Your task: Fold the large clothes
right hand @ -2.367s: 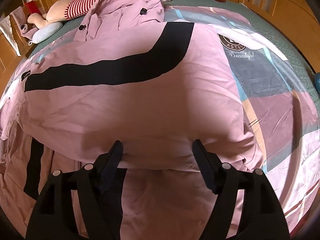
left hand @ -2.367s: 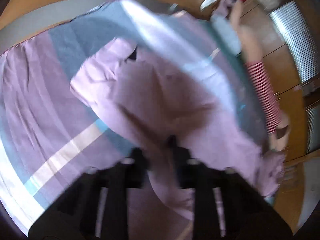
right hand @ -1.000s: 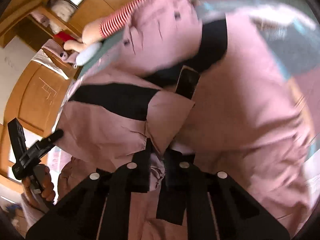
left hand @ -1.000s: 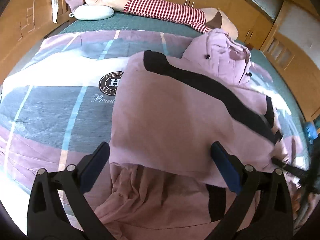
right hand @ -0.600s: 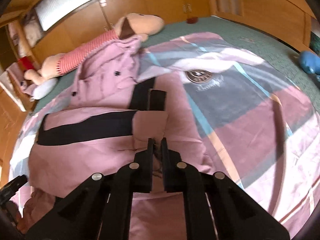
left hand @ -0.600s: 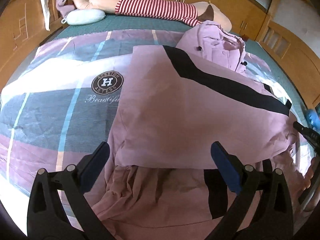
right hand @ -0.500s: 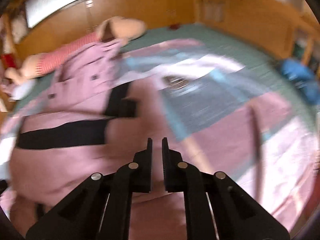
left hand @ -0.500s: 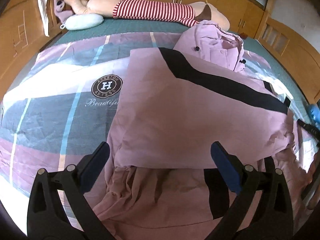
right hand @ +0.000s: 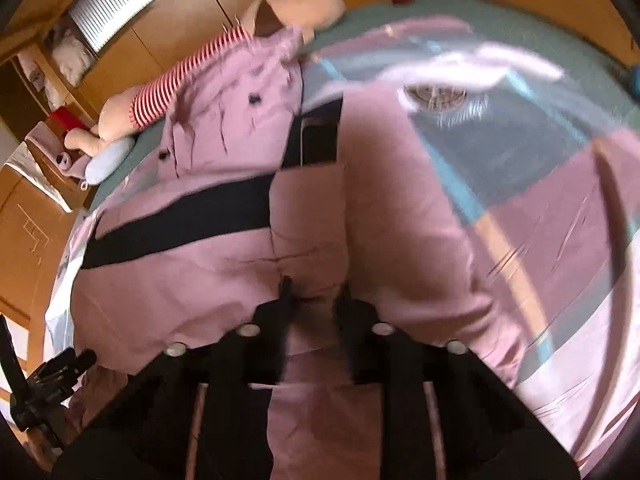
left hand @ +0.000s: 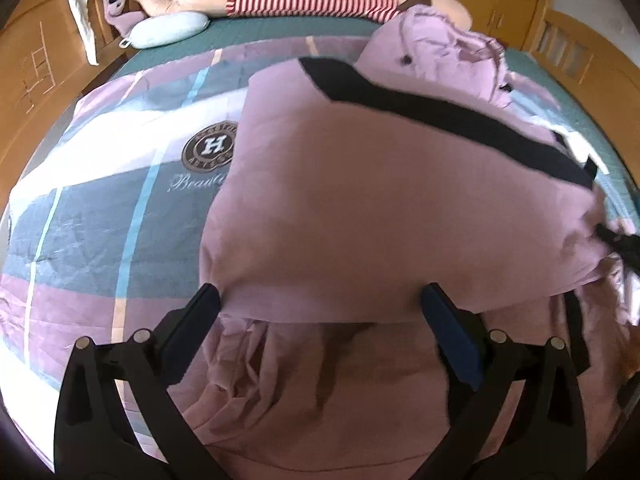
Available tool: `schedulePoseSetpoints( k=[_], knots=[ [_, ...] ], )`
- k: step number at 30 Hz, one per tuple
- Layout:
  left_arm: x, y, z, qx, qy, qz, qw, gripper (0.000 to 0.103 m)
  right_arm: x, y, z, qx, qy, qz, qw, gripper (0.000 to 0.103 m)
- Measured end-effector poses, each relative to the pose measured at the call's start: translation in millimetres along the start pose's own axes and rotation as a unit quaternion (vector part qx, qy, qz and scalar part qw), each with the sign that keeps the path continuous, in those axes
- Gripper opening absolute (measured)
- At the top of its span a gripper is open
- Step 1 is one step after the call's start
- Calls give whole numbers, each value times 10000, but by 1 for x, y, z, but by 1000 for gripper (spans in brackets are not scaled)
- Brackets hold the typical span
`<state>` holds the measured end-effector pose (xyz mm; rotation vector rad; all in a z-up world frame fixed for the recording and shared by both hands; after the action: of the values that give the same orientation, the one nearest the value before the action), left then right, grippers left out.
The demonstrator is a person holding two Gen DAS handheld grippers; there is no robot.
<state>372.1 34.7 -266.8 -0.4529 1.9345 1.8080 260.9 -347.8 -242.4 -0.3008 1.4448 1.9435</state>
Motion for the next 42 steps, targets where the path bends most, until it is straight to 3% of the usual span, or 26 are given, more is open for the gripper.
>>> schedulePoseSetpoints(
  k=[3, 5, 7, 9, 12, 14, 18, 23, 25, 26, 27, 28, 31, 34, 38, 42],
  knots=[
    [1, -3, 6, -24, 129, 79, 9999, 101, -8, 15, -12, 371, -117, -302, 9988, 18],
    [-1, 0, 10, 54, 264, 27, 9996, 101, -9, 19, -26, 1143, 1, -446, 9924, 18],
    [-4, 5, 12, 49, 319, -93, 9994, 101, -9, 24, -36, 1398, -141, -489, 9889, 18],
    [-5, 6, 13, -9, 323, -154, 9994, 101, -9, 30, -32, 1083, -182, -574, 9923, 18],
    [-3, -1, 14, -66, 296, -58, 9995, 101, -8, 28, -7, 671, 342, -565, 9956, 18],
    [1, -8, 13, -103, 254, 52, 9996, 101, 2, 12, 11, 455, 732, -256, 9959, 19],
    [6, -20, 14, -234, 187, 217, 9993, 101, 19, -20, 12, 708, 960, 359, 9922, 22],
    [19, -43, 21, -741, 84, 593, 9955, 101, 18, -20, 3, 780, 792, 507, 9925, 27],
    [18, -41, 23, -713, 194, 576, 9956, 101, 18, -18, 1, 806, 729, 510, 9928, 34],
    [17, -38, 23, -734, 179, 546, 9956, 101, 17, -15, 0, 898, 735, 466, 9921, 45],
    [16, -33, 22, -761, 136, 465, 9959, 101, 16, -8, -2, 1116, 741, 355, 9904, 63],
    [13, -25, 20, -793, 63, 295, 9964, 101, 17, -3, -3, 1235, 725, 218, 9895, 66],
    [6, -6, 10, -839, -130, -77, 9964, 101, 12, 11, 3, 944, 788, -145, 9923, 66],
    [3, 5, 3, -668, -195, -270, 9972, 101, 17, 10, 21, 618, 1127, -145, 9916, 65],
    [2, 0, 4, -526, -149, -177, 9983, 101, 34, -18, 26, 1027, 1510, 395, 9824, 64],
    [5, -4, 6, -330, 31, -94, 9994, 101, 32, -17, 22, 997, 1401, 439, 9841, 66]
  ],
)
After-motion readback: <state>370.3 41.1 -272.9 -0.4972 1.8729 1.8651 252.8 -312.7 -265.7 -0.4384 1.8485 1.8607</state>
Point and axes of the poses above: each gripper's, at about its wrist camera, not at the fingertips, and y roughly against the way its jaws point, z to its left, x to its underside, the point moved 5 cm from there along -y, roughly the way its jaws point, and after that the axes turned 1 degree about -z, right-handed, at the moved point
